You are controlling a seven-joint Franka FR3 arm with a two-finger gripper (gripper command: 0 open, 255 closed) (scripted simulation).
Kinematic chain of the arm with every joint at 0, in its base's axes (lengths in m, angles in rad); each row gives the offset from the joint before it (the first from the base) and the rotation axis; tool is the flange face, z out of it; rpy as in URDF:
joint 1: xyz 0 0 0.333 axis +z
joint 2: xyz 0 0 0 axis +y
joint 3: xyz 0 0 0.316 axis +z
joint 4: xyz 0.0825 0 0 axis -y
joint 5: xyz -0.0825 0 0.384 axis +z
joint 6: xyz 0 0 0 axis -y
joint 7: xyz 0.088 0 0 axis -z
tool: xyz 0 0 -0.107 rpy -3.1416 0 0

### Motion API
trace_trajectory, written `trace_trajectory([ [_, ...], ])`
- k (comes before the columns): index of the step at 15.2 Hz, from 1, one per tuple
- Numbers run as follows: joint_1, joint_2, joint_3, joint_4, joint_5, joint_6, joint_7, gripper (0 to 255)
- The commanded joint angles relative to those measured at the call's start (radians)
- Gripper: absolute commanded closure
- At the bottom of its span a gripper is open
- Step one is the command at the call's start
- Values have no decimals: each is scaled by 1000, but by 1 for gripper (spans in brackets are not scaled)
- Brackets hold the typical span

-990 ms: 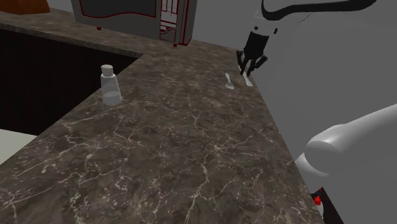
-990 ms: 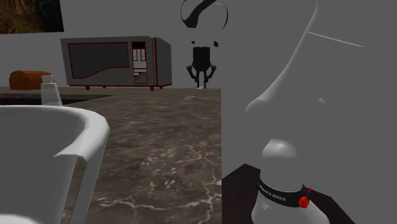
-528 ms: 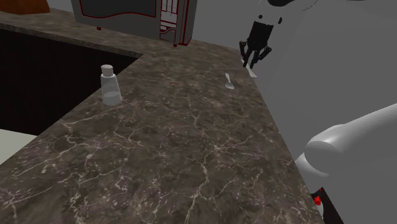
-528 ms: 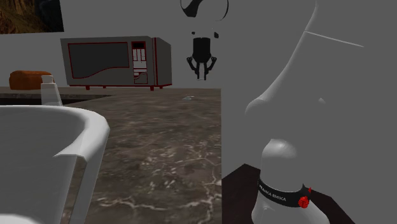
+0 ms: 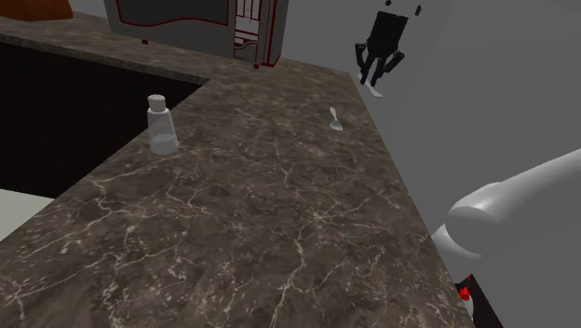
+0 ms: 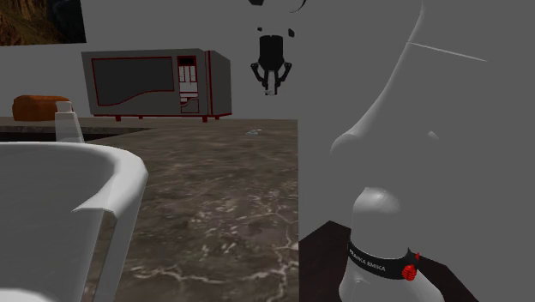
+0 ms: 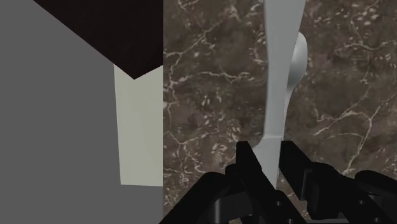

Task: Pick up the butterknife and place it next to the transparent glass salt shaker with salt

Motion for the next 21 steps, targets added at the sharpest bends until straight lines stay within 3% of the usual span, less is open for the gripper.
trace_trajectory([
  [1,-1,9,-2,32,-1,-24,-3,255],
  [8,-2,41,-2,158,-2,-118,-2,255],
  [21,103,184,224,309,43,-117,331,255],
])
